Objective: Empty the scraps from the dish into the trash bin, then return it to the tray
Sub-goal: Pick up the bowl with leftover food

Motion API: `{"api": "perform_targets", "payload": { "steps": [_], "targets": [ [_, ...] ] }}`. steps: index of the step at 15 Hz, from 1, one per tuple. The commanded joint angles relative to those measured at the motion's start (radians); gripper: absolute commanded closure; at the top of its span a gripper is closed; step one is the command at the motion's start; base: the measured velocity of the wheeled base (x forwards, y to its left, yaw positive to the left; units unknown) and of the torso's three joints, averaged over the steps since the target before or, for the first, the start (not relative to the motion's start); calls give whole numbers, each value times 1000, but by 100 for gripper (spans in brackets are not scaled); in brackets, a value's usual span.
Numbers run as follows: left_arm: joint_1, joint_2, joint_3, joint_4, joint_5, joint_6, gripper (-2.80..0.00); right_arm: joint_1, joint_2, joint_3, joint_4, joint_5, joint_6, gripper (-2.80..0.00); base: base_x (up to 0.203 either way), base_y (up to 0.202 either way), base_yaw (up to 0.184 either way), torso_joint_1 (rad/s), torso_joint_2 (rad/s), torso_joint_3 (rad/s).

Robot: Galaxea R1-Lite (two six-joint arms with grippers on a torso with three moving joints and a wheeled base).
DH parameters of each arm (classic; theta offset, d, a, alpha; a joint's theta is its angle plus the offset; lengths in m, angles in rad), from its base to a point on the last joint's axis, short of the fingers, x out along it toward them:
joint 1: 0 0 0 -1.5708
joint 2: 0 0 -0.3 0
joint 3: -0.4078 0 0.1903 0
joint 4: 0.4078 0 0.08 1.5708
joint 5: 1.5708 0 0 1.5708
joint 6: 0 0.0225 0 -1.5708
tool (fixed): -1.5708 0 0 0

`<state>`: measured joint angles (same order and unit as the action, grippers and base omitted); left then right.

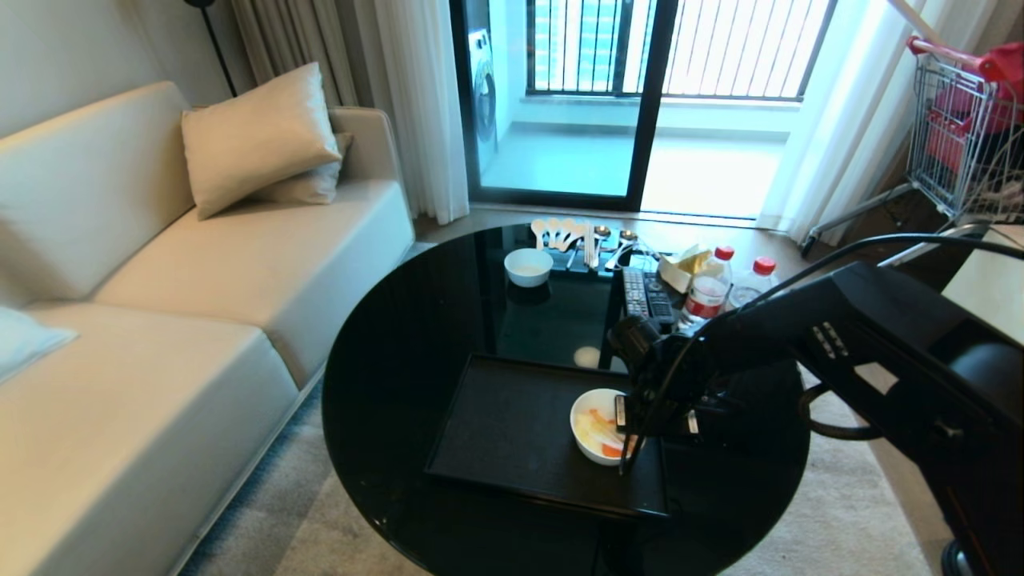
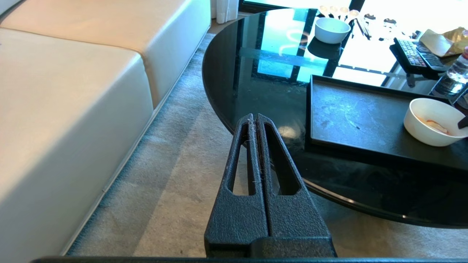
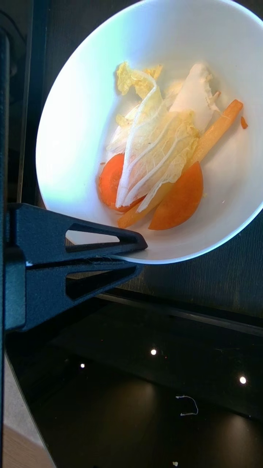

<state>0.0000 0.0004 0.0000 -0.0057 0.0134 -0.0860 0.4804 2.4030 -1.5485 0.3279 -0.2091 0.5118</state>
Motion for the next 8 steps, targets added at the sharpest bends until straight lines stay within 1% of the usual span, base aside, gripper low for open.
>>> {"api": "perform_targets", "payload": {
  "steps": [1,4,8],
  "targets": [
    [0,0,0,0,0,0,0,-13,-18,-1,-2,0,4,0,0,0,0,0,0,0],
    [0,0,0,0,0,-1,0,-40,-68,-1,1,1,51,0,0,0,0,0,0,0],
    [0,0,0,0,0,-1,0,-69,-131,21,17,2,91,0,0,0,0,0,0,0]
  ]
}}
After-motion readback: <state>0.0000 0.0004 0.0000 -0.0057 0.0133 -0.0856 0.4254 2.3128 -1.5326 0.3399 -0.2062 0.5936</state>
